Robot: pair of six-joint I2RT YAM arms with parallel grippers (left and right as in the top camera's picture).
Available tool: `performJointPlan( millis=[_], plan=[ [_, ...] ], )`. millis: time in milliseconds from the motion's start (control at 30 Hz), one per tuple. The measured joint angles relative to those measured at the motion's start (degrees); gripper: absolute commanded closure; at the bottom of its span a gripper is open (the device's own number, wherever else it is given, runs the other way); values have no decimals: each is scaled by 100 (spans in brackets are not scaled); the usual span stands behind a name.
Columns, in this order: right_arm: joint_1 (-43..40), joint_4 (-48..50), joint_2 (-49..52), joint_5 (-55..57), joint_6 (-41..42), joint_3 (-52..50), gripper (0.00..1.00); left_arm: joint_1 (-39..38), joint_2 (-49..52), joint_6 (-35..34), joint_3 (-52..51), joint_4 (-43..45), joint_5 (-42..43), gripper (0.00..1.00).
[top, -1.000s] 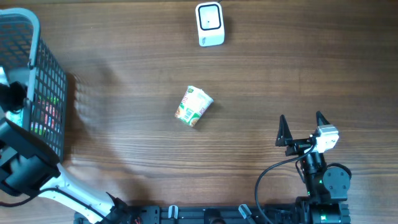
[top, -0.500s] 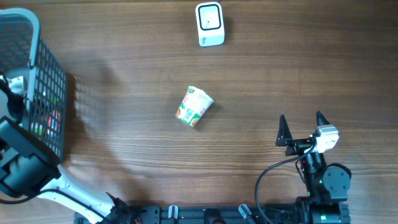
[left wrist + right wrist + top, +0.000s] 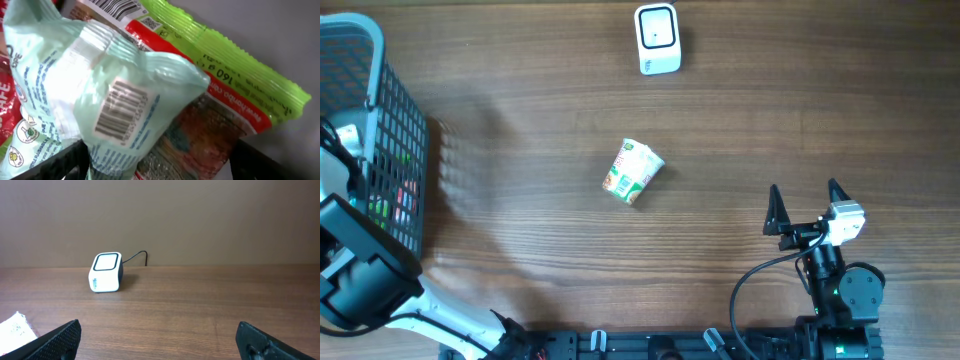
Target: Scan the item barcode
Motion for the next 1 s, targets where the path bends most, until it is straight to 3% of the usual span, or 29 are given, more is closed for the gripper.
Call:
performJointPlan(
  millis=[100,333,433,567,933,967,1000],
  plan=[
    [0,0,0,0,0,0,0,4,26,-614,-22,304,35,0],
    [0,0,0,0,2,0,0,4,28,-870,22,271,92,4],
    [0,0,0,0,2,0,0,4,-2,-667,22,225,105,6],
    [0,0,0,0,0,0,0,-20,-35,-214,22,-13,105,0],
    [0,0,0,0,0,0,0,-310,-39,372,-42,-179,-501,0],
    [0,0,0,0,2,0,0,-310,-39,376,-74,-131,-518,2],
    [0,0,0,0,0,0,0,-310,-39,376,-114,-63,-529,9]
  ],
)
